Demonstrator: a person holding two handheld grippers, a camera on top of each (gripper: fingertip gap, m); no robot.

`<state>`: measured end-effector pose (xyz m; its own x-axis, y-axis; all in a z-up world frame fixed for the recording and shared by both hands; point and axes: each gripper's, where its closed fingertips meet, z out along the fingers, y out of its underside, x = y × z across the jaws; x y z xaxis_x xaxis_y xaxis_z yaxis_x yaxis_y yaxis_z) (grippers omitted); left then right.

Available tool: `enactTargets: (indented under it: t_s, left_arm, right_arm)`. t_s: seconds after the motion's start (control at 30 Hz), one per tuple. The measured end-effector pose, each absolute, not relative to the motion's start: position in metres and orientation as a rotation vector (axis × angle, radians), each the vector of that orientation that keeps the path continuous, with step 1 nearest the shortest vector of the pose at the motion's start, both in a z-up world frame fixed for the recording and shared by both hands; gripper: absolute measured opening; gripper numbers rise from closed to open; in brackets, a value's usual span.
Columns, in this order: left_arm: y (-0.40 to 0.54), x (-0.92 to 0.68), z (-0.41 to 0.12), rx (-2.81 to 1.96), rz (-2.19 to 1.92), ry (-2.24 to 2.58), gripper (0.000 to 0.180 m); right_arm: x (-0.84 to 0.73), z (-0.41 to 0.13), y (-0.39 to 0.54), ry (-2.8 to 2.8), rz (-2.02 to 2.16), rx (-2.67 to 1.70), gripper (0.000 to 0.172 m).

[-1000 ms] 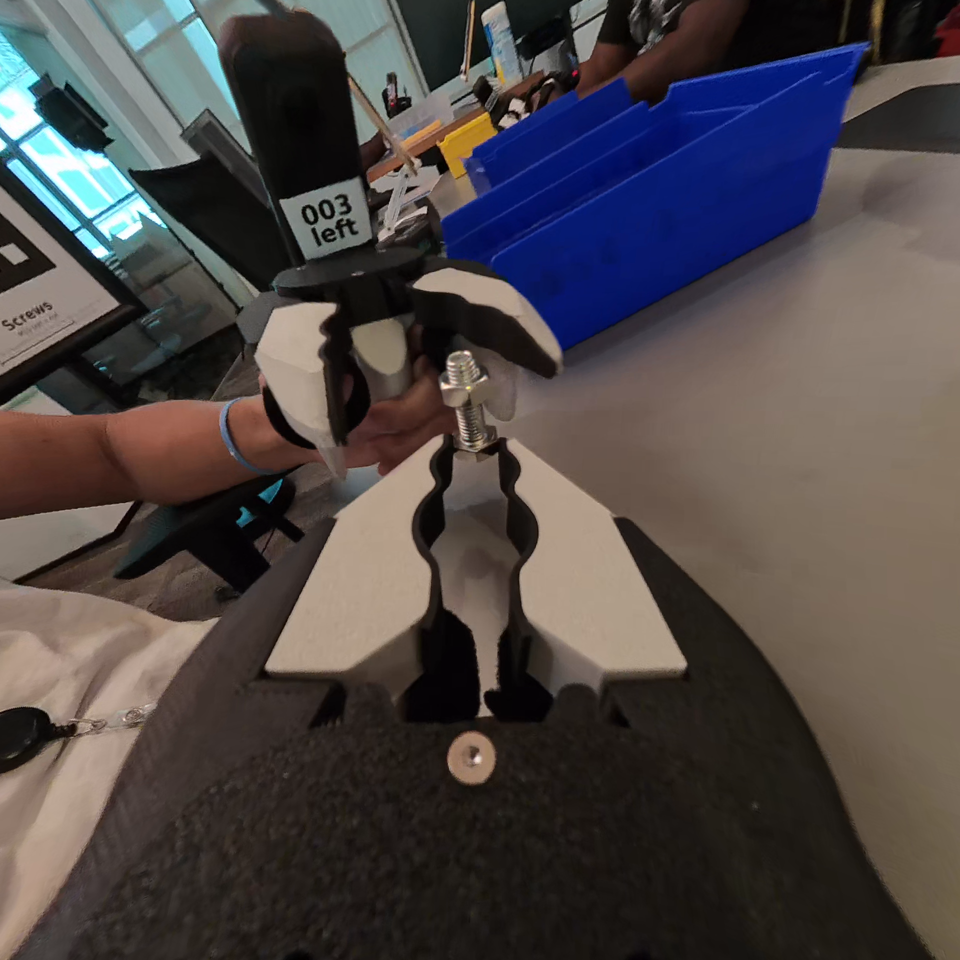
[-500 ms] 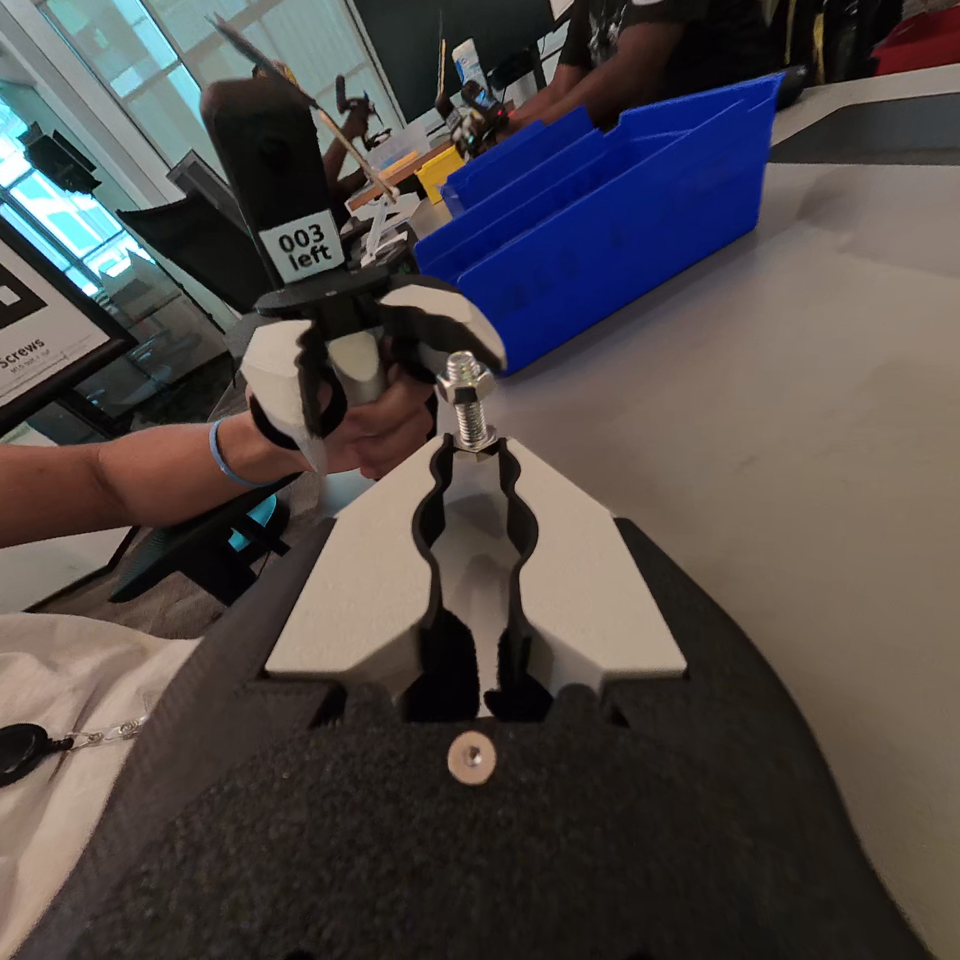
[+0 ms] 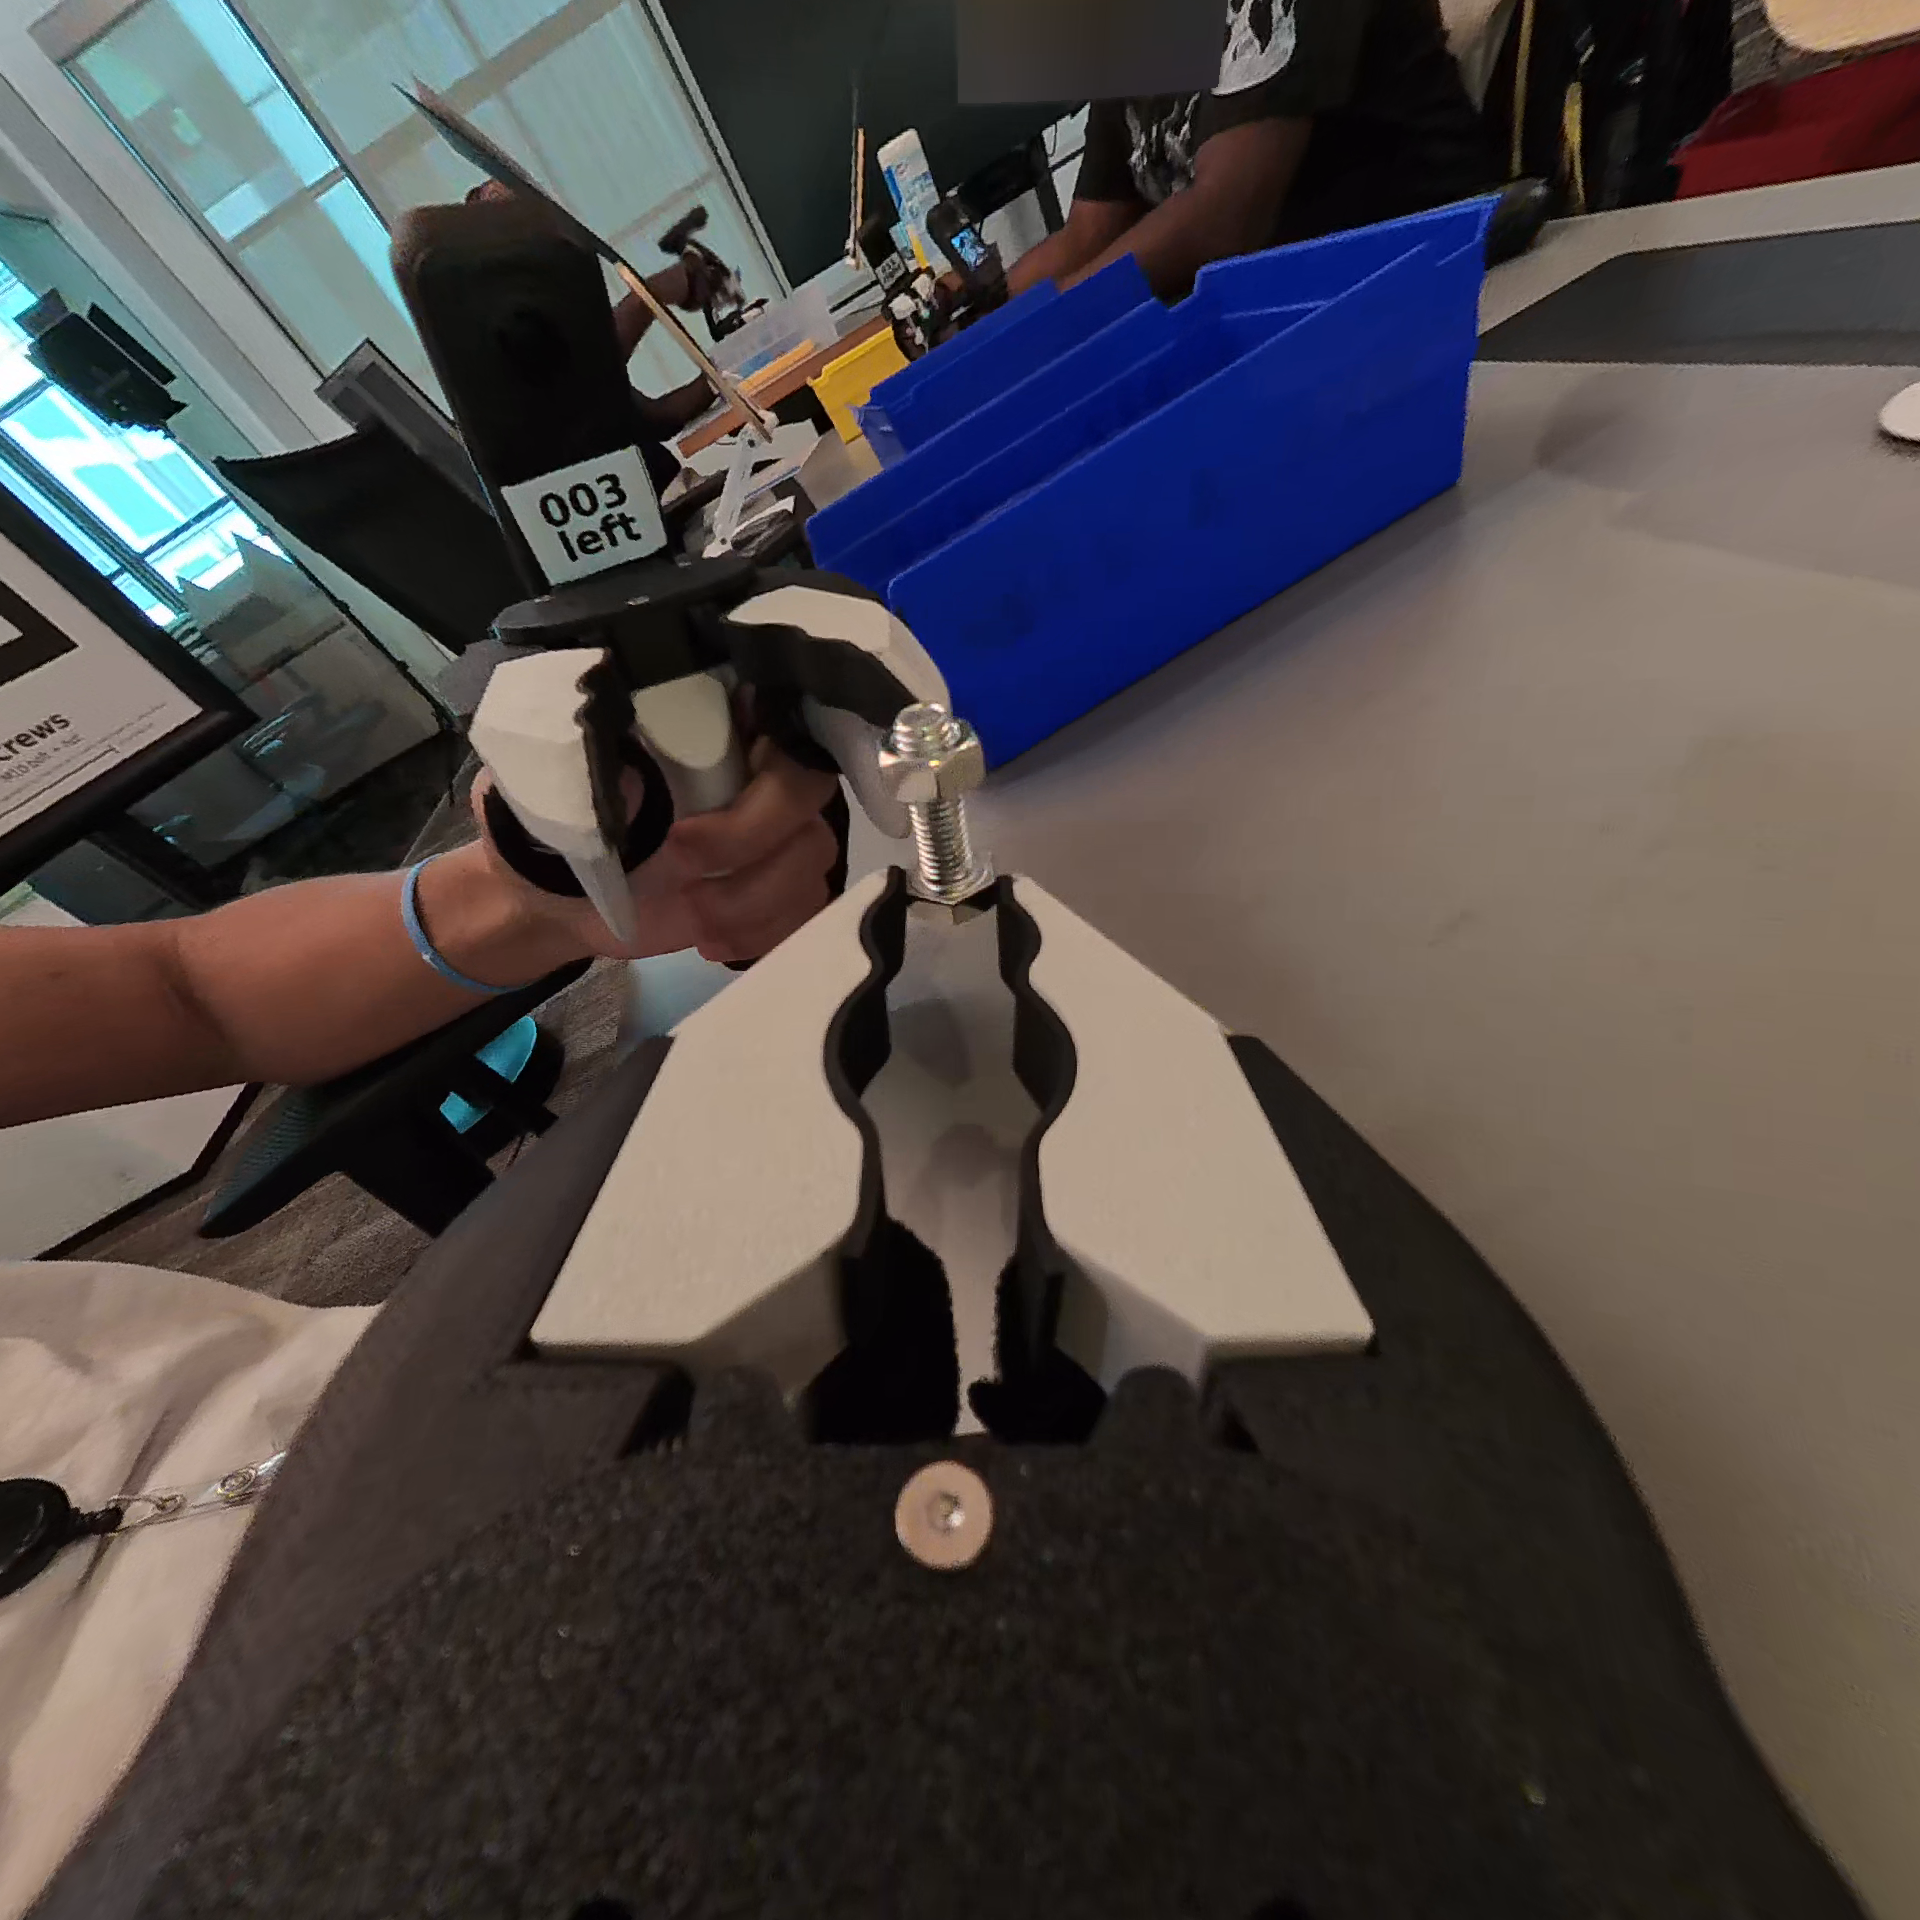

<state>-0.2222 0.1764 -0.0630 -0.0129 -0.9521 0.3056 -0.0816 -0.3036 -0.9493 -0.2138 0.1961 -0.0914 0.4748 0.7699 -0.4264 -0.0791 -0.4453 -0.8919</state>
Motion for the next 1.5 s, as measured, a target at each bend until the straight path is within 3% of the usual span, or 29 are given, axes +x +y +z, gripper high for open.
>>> enactTargets:
  t_s: [0.4,0.53,0.8,1.0,1.07,1.33,1.5]
  left_arm:
    - [0.163,-0.210,-0.072,-1.491,-1.389,1.193,0.069]
    - [0.171,-0.217,-0.065,-1.482,-1.409,1.141,0.060]
    - [0.167,-0.209,-0.073,-1.496,-1.394,1.160,0.071]
    - [0.165,-0.209,-0.071,-1.477,-1.364,1.172,0.069]
    - [0.170,-0.215,-0.067,-1.470,-1.389,1.146,0.060]
    - [0.171,-0.212,-0.069,-1.485,-1.392,1.128,0.071]
    - [0.165,-0.210,-0.069,-1.470,-1.392,1.161,0.064]
  right_arm:
    - [-0.239,-0.097,0.186,-0.677,1.103,-1.774,0.017]
    - [-0.218,-0.092,0.196,-0.603,1.081,-1.769,0.017]
    - [-0.240,-0.095,0.186,-0.669,1.096,-1.768,0.017]
    - [-0.237,-0.095,0.189,-0.664,1.088,-1.771,0.017]
    - [-0.225,-0.092,0.196,-0.618,1.076,-1.768,0.017]
    - [-0.232,-0.093,0.190,-0.651,1.087,-1.768,0.017]
    - [-0.245,-0.099,0.184,-0.708,1.072,-1.779,0.017]
